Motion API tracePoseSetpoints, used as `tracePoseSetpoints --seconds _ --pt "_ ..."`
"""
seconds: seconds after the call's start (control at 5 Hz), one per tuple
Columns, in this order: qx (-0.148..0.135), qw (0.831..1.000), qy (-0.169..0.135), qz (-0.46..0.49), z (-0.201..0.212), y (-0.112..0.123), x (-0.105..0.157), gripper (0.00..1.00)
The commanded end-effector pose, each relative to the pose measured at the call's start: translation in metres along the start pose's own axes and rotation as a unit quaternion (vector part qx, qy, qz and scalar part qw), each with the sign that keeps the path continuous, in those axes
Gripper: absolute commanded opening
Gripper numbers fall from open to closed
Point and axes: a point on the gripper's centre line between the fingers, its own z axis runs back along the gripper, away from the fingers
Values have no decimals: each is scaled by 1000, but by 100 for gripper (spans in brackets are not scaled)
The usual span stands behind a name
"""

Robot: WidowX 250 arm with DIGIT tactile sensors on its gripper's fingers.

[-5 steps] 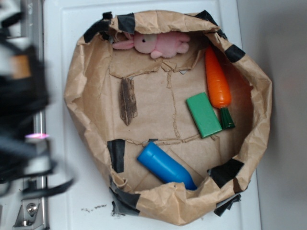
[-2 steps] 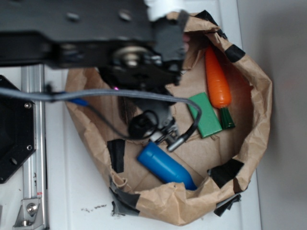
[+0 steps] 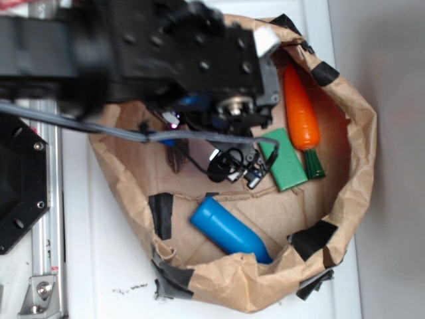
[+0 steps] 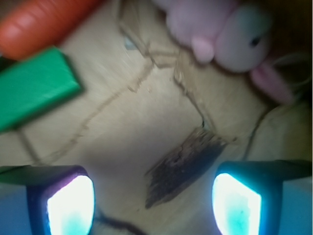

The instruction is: Grab the wood chip.

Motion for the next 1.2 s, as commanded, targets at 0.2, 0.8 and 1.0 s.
tracePoseSetpoints --seconds 0.2,0.8,1.0 --pt "8 1000 0 23 -10 52 -30 100" --pt "-19 998 -26 57 -20 44 -7 100" --pt "-26 997 -40 65 -24 43 1 100"
